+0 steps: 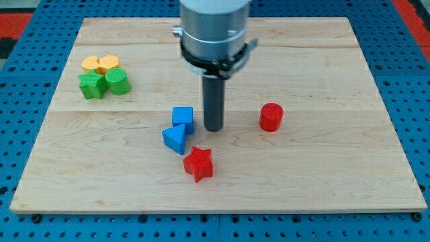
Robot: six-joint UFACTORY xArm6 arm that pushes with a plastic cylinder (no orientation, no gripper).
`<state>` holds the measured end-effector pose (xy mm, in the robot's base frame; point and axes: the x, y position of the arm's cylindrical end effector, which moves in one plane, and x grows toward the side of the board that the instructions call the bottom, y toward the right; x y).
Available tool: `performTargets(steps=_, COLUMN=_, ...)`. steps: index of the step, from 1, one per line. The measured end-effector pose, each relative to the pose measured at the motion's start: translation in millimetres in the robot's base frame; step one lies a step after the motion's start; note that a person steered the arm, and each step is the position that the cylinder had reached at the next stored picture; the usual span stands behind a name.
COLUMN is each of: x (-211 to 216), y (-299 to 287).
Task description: Move blue cube towards top center
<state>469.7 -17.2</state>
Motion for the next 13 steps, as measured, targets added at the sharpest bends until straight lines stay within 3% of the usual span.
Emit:
performTargets(steps=1, x=-14, y=-36)
performTargets(steps=3, x=-72, y=-32)
performTargets(steps=5, x=-11, y=-168)
performTargets(steps=7, x=38, y=-108)
performTargets(steps=9, x=11, y=-46)
performTargets(steps=11, x=-50, y=-51)
performTargets(steps=12, x=-29, y=-80)
performTargets(steps=13, x=-37, y=-111)
